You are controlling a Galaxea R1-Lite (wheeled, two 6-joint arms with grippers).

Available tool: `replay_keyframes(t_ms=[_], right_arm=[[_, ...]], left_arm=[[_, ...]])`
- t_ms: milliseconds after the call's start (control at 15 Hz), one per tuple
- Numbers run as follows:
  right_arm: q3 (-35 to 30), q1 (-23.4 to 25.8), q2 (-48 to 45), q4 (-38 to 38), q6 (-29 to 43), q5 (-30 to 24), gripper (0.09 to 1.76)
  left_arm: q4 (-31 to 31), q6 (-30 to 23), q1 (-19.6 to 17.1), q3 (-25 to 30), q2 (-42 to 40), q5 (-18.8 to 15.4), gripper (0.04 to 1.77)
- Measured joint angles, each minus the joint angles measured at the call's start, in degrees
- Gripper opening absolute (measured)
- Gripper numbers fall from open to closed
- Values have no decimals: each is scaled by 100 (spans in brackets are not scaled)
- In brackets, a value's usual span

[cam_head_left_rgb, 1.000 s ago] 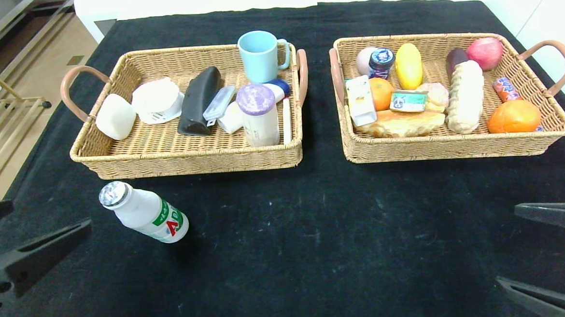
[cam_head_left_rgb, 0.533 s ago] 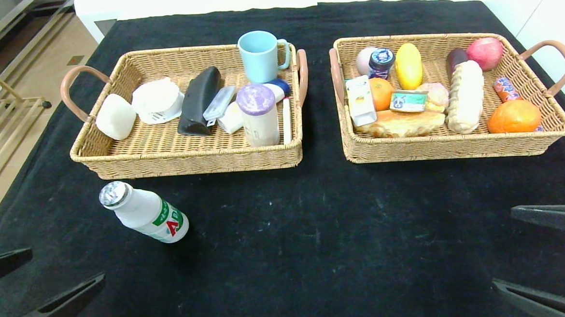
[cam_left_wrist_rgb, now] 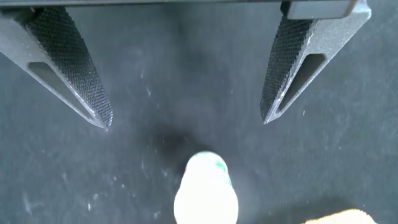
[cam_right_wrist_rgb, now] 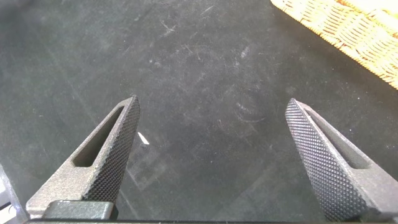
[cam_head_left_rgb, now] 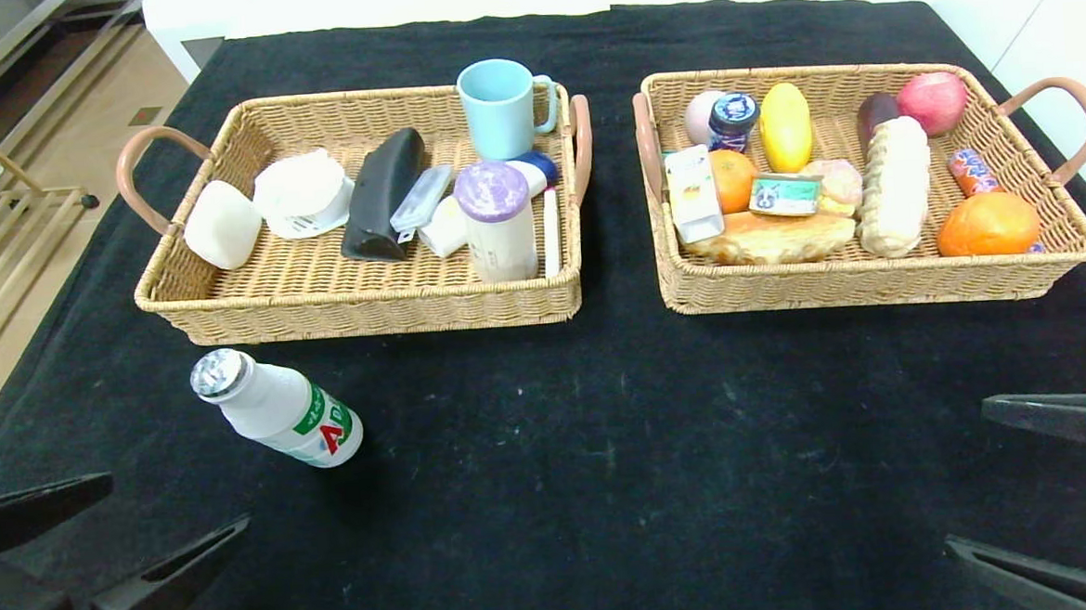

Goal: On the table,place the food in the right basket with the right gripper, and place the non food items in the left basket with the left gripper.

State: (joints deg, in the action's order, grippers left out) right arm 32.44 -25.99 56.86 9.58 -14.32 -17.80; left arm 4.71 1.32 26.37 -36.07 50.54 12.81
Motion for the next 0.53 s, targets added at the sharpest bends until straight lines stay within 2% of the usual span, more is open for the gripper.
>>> replay_keyframes(t_ms=[533], right_arm=[[9,0,-7,1,2,0,171]], left_arm=[[-1074,-105,-115,60,1029,66,172]])
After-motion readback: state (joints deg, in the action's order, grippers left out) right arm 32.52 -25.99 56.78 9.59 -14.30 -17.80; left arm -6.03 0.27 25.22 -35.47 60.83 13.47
